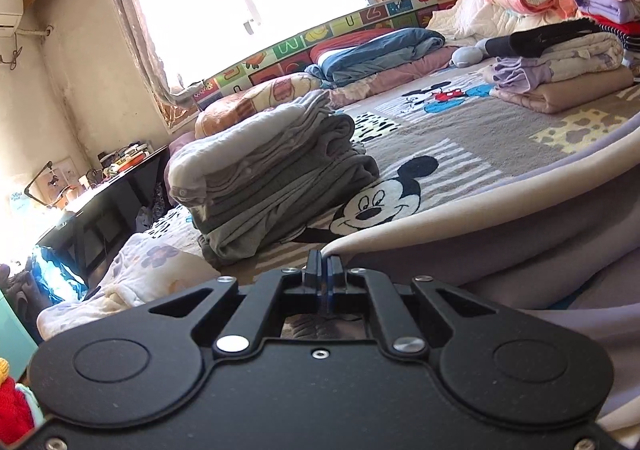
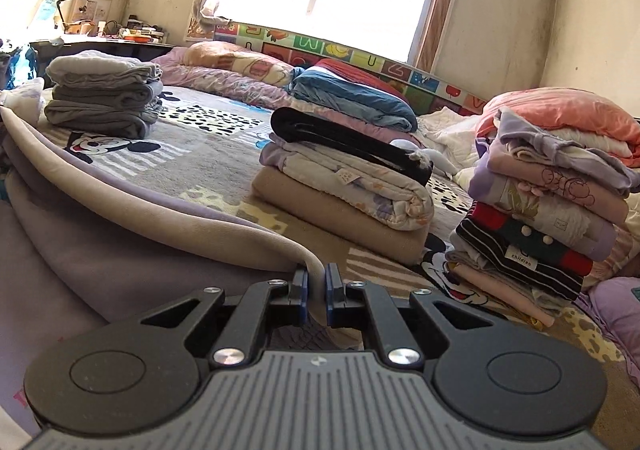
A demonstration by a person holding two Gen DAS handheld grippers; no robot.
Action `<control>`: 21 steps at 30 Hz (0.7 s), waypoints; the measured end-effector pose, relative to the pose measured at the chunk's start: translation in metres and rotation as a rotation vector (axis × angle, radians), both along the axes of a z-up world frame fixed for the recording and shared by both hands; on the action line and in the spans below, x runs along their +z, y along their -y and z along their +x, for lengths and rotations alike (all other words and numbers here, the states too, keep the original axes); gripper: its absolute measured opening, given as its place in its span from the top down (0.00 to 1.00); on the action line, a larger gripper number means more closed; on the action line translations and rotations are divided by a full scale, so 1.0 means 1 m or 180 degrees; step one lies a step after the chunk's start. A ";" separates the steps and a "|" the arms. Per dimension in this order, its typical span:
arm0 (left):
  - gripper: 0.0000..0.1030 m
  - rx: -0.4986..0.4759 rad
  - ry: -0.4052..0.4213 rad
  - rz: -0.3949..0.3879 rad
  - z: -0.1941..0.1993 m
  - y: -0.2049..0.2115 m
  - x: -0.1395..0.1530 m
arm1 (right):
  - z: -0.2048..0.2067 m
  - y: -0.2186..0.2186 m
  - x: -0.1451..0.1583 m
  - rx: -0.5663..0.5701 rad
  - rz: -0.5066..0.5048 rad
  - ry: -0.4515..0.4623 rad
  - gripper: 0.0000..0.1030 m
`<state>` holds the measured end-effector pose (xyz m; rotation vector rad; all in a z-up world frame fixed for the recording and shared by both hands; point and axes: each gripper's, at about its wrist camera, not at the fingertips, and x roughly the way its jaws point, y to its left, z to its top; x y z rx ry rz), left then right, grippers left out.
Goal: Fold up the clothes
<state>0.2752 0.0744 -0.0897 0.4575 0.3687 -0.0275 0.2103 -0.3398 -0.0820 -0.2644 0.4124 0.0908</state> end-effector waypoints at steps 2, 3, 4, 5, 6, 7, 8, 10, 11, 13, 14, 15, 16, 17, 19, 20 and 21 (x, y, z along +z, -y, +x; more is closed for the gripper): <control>0.99 -0.0022 -0.0068 0.0051 0.013 0.002 -0.005 | 0.011 -0.001 -0.004 -0.0012 0.0008 -0.0055 0.91; 0.99 -0.0044 -0.0111 0.0078 0.018 0.003 -0.007 | 0.016 0.000 -0.005 -0.0012 0.0005 -0.0083 0.91; 0.99 -0.0065 -0.0162 0.0088 0.024 0.003 -0.009 | 0.021 0.000 -0.007 -0.0010 0.0000 -0.0115 0.91; 0.99 -0.0082 -0.0225 0.0067 0.030 0.002 -0.010 | 0.026 0.001 -0.009 -0.0004 0.0006 -0.0152 0.91; 0.99 -0.0094 -0.0282 0.0023 0.035 0.001 -0.010 | 0.031 0.003 -0.011 -0.0002 0.0023 -0.0196 0.91; 0.98 -0.0104 -0.0335 -0.0028 0.040 -0.001 -0.009 | 0.035 0.005 -0.014 -0.0007 0.0050 -0.0241 0.91; 0.98 -0.0114 -0.0388 -0.0078 0.044 -0.002 -0.009 | 0.041 0.008 -0.017 -0.0022 0.0109 -0.0306 0.91; 0.98 -0.0133 -0.0490 -0.0203 0.054 -0.005 -0.009 | 0.049 0.018 -0.021 -0.0058 0.0333 -0.0423 0.91; 0.98 -0.0130 -0.0550 -0.0274 0.059 -0.007 -0.011 | 0.053 0.023 -0.023 -0.0080 0.0472 -0.0477 0.91; 0.98 -0.0115 -0.0659 -0.0388 0.068 -0.009 -0.014 | 0.060 0.032 -0.029 -0.0104 0.0669 -0.0572 0.91; 0.98 -0.0102 -0.0708 -0.0424 0.073 -0.010 -0.016 | 0.065 0.037 -0.033 -0.0112 0.0784 -0.0629 0.91; 0.98 -0.0088 -0.0756 -0.0461 0.077 -0.010 -0.017 | 0.069 0.041 -0.037 -0.0125 0.0905 -0.0680 0.91; 0.98 -0.0061 -0.0808 -0.0497 0.081 -0.010 -0.019 | 0.074 0.046 -0.039 -0.0136 0.1022 -0.0731 0.91; 0.96 -0.0027 -0.0863 -0.0532 0.085 -0.010 -0.020 | 0.078 0.051 -0.041 -0.0146 0.1136 -0.0782 0.91; 0.92 0.0049 -0.0928 -0.0637 0.091 -0.012 -0.021 | 0.086 0.061 -0.045 -0.0167 0.1365 -0.0885 0.91; 0.89 0.0092 -0.0947 -0.0723 0.093 -0.015 -0.019 | 0.089 0.067 -0.047 -0.0188 0.1519 -0.0919 0.90; 0.88 0.0134 -0.0969 -0.0820 0.095 -0.017 -0.018 | 0.091 0.074 -0.049 -0.0198 0.1690 -0.0952 0.89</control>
